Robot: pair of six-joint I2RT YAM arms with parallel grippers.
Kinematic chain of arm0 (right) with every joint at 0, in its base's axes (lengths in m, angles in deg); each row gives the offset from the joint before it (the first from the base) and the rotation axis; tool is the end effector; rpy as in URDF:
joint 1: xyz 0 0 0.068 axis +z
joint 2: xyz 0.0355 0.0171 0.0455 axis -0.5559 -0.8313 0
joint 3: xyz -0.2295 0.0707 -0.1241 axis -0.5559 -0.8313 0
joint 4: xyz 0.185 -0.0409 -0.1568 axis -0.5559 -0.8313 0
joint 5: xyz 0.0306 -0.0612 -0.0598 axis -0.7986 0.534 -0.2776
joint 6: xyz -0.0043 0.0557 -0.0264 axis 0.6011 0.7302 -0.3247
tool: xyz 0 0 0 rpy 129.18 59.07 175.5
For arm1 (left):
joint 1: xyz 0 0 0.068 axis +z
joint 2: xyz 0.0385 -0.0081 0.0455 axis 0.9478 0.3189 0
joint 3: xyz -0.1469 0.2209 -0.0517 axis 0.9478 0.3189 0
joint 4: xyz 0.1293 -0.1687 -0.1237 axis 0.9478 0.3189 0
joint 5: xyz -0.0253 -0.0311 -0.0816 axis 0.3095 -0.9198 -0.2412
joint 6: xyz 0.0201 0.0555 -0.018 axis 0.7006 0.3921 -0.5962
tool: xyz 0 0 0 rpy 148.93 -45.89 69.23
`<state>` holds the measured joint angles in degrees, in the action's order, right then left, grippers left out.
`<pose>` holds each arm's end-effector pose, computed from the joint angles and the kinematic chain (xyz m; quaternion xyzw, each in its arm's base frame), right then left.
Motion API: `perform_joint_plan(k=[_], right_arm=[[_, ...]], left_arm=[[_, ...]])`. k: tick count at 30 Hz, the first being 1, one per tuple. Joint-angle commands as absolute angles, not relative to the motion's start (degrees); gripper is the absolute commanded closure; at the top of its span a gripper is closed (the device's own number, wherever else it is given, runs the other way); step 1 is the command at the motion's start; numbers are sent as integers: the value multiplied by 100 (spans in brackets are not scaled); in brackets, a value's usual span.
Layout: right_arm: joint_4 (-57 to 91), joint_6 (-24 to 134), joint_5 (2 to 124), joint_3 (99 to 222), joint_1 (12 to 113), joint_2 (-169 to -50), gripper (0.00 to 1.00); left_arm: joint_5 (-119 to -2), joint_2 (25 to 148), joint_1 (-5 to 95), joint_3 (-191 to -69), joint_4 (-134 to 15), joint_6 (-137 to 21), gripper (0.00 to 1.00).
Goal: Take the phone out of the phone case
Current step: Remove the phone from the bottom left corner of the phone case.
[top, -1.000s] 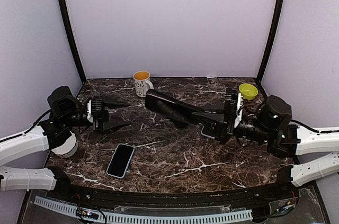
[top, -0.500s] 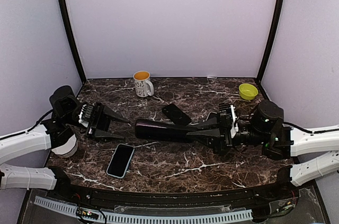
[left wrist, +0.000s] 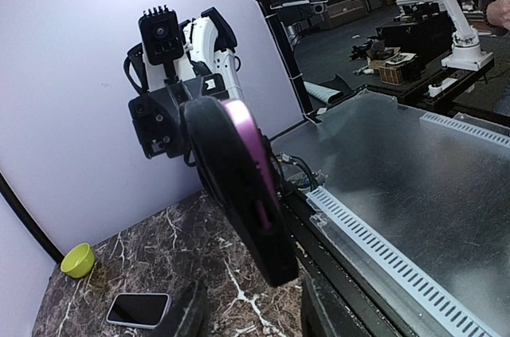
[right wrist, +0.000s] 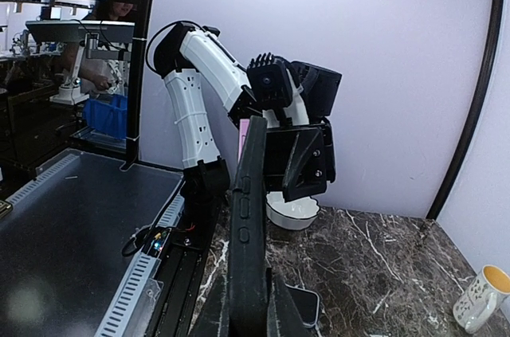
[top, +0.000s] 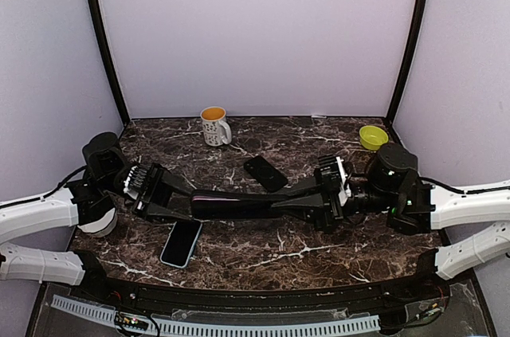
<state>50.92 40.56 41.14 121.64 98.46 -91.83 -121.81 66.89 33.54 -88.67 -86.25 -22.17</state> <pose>0.0855 0.2342 0.3128 -0.5302 0.4085 0.4931 0.5557 0.1267 -0.1539 0.2950 0.6457 0.2660 -0.4602 0.5482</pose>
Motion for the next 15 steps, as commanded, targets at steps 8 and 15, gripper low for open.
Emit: perform_joint_plan(k=[8, 15], right_arm=[[5754, 4051, 3787, 12578, 9811, -9308, 100], [5747, 4008, 3710, 12624, 9811, -9428, 100]], left_arm=[[-12178, 6677, 3122, -9067, -7991, -1716, 65], [-12213, 6657, 3083, -9059, -7972, -1668, 68]])
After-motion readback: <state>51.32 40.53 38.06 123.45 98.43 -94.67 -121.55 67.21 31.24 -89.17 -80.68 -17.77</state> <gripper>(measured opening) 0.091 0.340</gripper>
